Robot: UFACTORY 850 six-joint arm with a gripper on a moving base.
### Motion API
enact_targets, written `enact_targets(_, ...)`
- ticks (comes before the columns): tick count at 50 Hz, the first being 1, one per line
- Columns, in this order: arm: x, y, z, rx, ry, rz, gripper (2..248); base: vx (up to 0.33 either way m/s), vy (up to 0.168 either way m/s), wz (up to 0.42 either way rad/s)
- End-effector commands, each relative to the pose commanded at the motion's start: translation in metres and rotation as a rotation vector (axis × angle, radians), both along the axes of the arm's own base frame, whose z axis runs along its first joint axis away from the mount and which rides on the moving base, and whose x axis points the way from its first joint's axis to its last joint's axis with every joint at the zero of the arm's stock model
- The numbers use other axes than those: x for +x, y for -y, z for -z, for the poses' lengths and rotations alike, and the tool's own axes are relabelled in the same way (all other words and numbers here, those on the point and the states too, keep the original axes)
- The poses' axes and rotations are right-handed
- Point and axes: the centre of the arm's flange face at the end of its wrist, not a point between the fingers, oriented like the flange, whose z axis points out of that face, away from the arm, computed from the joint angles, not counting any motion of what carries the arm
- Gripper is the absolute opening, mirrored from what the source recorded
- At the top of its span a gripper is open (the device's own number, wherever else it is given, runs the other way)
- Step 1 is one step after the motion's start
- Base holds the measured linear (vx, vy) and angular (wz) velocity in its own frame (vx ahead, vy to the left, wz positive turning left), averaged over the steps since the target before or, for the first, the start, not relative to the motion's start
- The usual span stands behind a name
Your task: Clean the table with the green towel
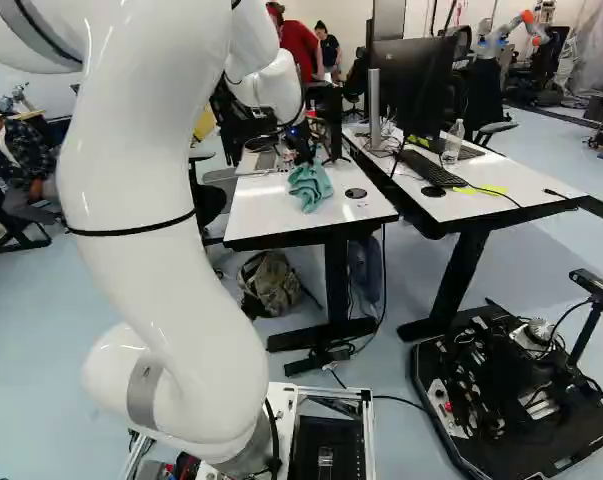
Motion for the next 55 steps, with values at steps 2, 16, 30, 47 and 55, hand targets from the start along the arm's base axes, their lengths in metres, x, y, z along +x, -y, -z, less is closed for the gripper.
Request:
enact_targets(2,-0.001,0.003,-0.003,-0.001,0.004,0.006,22,0.000,0.000,0.000)
enact_targets(16,-0.006,0.027,-0.020,-0.005,0.036,0.047,22,0.000,0.000,0.000)
enact_targets(30,-0.012,0.051,-0.038,-0.012,0.068,0.088,22,0.000,0.000,0.000)
enact_targets(47,-0.025,0.080,-0.044,-0.015,0.077,0.141,22,0.000,0.000,0.000)
enact_targets(55,-0.032,0.094,-0.044,-0.016,0.076,0.167,22,0.000,0.000,0.000)
